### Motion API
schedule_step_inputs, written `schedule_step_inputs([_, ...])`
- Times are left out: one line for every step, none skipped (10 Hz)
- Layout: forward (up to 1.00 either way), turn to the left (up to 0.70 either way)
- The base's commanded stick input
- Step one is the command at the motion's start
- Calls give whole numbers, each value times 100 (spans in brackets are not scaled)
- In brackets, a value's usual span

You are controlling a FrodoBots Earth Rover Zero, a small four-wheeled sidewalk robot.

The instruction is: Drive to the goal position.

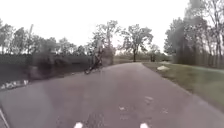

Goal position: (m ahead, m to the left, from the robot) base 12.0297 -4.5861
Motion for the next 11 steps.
schedule_step_inputs([100,-27])
schedule_step_inputs([100,-40])
schedule_step_inputs([100,-40])
schedule_step_inputs([100,-40])
schedule_step_inputs([100,-40])
schedule_step_inputs([100,-40])
schedule_step_inputs([100,-2])
schedule_step_inputs([100,-1])
schedule_step_inputs([100,-1])
schedule_step_inputs([100,0])
schedule_step_inputs([100,0])
